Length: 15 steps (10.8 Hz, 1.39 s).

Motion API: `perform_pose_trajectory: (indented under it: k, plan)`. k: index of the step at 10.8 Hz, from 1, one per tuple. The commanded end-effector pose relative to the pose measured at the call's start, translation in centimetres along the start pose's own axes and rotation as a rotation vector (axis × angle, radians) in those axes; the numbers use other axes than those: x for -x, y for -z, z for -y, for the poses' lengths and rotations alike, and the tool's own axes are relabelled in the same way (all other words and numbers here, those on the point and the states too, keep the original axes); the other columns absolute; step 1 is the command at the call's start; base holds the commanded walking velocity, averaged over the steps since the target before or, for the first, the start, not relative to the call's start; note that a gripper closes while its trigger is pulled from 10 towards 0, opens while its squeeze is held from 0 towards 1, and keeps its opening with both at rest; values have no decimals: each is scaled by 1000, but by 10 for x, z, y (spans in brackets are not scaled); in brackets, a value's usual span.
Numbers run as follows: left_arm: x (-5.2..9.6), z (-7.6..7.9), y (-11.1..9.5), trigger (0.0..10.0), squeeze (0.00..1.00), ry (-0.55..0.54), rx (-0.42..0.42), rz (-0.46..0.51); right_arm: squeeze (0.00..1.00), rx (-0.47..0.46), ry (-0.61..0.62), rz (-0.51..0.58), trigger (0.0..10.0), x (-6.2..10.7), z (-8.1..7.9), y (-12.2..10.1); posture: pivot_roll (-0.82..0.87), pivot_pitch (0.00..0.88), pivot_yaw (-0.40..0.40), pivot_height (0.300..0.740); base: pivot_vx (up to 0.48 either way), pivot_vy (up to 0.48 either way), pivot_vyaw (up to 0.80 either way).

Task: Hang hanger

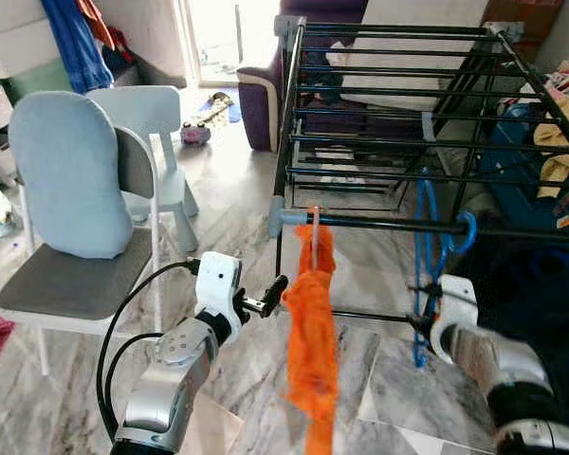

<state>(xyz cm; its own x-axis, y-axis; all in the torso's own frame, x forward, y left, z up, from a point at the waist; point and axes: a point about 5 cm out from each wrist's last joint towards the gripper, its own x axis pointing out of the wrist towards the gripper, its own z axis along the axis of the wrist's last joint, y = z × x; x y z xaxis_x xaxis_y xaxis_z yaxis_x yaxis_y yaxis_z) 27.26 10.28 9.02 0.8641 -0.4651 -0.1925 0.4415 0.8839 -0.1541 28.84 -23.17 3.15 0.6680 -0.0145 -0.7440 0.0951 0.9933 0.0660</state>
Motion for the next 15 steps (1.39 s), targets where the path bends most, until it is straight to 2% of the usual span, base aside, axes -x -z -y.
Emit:
perform_pose_trajectory:
  k: [1,3,5,7,9,12,15]
  plan:
    - [-1,0,0,10000,0,-4,-14,-13,1000,83,49,13,10000,2,6,9,-133,0,1,740,0,0,0]
    - [1,0,-1,10000,0,1,-24,-15,1000,151,114,126,10000,14,9,5,-134,0,0,740,0,0,0]
    - [6,-2,0,10000,0,-16,-28,-2,1000,166,126,253,10000,34,7,10,-138,0,3,740,0,0,0]
    - [8,0,0,10000,0,-17,-29,9,1000,231,149,382,10000,57,3,17,-167,0,16,740,0,0,0]
    - [7,0,0,10000,0,-15,-38,11,1000,229,162,474,10000,72,-1,14,-175,0,22,740,0,0,0]
    - [9,0,0,10000,0,-10,-50,5,1000,218,200,564,10000,84,-1,10,-172,0,22,740,0,0,0]
    - [8,0,1,10000,0,0,-61,6,1000,214,223,581,10000,84,-1,6,-170,0,21,740,-176,0,0]
